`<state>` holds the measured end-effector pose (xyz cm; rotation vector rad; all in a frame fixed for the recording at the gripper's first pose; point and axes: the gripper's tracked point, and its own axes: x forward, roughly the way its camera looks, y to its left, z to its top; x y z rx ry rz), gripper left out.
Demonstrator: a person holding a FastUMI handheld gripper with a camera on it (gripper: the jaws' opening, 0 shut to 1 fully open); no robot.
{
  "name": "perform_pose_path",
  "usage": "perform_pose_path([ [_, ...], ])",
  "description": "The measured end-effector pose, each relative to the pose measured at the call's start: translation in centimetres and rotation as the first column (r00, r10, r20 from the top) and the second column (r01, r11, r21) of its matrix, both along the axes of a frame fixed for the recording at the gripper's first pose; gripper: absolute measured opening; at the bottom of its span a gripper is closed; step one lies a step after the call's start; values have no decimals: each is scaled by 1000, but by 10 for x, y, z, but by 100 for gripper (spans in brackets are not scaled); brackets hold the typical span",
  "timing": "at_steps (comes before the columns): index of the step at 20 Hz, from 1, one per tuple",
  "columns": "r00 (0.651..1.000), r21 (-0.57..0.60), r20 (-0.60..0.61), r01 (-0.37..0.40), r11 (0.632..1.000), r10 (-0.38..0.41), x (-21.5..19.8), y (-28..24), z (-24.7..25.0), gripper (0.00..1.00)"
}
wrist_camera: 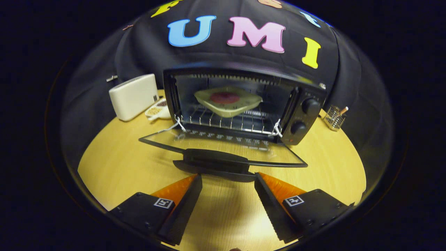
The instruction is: Open the toaster oven, put the food inside, and close the toaster oven door.
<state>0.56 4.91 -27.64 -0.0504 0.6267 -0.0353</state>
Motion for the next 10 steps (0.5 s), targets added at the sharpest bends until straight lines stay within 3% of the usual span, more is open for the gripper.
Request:
perform_pose_path([
  [1, 999, 17, 37, 4, 1000, -4, 32, 0, 27, 99],
  [4, 990, 50, 138, 9, 999, -15, 69, -9, 84, 100],
  [10, 930, 25, 368, -20, 999, 9, 39, -21, 209, 100],
])
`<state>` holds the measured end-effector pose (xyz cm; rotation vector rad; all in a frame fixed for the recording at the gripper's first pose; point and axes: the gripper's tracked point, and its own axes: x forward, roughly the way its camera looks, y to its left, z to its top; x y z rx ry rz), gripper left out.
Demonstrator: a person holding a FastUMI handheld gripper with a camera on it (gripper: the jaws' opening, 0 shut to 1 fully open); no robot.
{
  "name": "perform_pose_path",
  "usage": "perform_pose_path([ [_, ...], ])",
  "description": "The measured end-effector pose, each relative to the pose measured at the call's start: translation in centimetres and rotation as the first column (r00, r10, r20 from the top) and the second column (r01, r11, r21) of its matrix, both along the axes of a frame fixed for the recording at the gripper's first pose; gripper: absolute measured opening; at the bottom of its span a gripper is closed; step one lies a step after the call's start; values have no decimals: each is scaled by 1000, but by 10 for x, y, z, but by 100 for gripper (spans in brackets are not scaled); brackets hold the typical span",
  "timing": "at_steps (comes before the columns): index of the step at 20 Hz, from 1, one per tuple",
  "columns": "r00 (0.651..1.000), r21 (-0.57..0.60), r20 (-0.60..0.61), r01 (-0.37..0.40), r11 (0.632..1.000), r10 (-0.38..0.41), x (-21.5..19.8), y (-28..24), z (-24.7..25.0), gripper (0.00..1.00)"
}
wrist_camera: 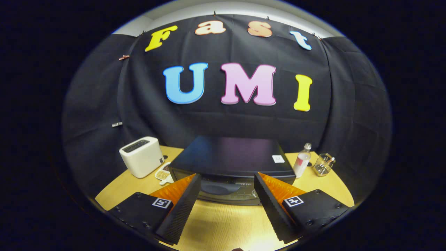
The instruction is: Open the toaster oven, put the food inside, and close the toaster oven door.
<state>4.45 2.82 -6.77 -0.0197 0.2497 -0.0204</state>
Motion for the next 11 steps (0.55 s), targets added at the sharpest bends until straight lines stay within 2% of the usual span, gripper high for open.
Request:
perform_pose_path([
  [3, 995, -25, 103, 14, 1000, -11, -37, -14, 50, 100],
  [5, 989, -23, 143, 33, 999, -30, -63, -24, 66, 99],
  [8, 991, 52, 116, 65, 997, -70, -93, -30, 63, 99],
  [11, 987, 68, 121, 94, 993, -101, -100, -37, 57, 99],
])
